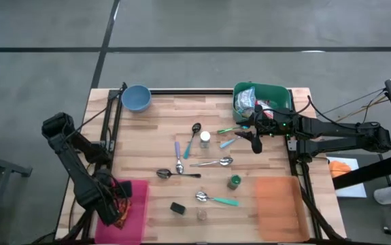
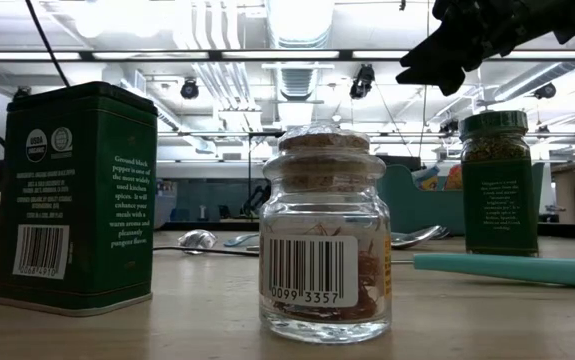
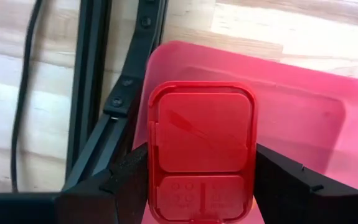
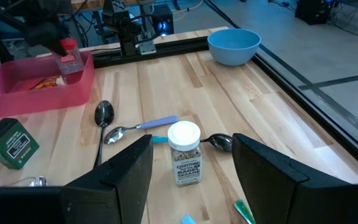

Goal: Pick & Place Food Item
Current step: Put the red seasoning can into the pink bin, then put the white seasoning bottle into the pink bin

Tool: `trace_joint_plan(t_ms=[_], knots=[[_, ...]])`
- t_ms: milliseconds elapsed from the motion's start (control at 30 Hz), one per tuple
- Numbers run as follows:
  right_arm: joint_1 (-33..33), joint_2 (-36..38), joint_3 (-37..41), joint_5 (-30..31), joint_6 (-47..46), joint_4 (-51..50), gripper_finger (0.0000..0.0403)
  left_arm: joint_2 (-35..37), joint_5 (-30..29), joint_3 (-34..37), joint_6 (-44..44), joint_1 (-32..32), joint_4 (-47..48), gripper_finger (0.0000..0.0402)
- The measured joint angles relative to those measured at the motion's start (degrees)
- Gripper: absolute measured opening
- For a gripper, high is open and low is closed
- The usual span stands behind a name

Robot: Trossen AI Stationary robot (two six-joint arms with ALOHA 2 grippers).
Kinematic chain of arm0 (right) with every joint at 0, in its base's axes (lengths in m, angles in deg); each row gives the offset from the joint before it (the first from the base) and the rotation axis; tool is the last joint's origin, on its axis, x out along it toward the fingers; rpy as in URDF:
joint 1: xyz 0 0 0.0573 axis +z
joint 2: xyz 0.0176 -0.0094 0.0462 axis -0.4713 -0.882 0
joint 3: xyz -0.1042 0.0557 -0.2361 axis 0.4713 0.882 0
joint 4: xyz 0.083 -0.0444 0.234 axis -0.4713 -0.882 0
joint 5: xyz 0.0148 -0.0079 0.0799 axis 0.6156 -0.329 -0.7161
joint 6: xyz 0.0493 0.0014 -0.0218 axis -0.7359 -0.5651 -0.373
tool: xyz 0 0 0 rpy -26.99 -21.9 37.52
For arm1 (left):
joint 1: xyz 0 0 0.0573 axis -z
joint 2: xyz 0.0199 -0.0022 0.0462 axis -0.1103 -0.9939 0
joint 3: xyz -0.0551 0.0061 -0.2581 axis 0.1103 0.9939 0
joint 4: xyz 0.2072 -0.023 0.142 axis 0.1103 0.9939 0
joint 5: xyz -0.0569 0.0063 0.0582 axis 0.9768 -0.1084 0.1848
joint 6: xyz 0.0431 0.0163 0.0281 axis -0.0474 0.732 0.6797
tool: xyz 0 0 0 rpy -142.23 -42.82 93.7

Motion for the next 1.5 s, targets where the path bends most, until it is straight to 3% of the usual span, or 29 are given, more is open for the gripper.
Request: trace_joint_plan(t_ms=[667, 1100, 1333, 1500], knots=[[0.00, -0.02, 0.00, 0.00, 0.00, 0.00, 0.0214, 1.88, -0.46, 3.22, -0.56, 0.00, -4.85, 0.0247], [0.02, -0.02, 0.00, -0.02, 0.00, 0.00, 0.0214, 1.88, -0.70, 3.14, -1.67, 0.00, -5.01, 0.0359], [0.00, -0.02, -0.02, 0.00, 0.00, 0.00, 0.0214, 4.56, -1.12, 0.09, -1.64, -0.02, -3.12, 0.0370], [0.00, -0.02, 0.00, 0.00, 0.00, 0.00, 0.0214, 6.03, -6.72, -3.01, -1.61, -0.28, 1.27, 0.0370]])
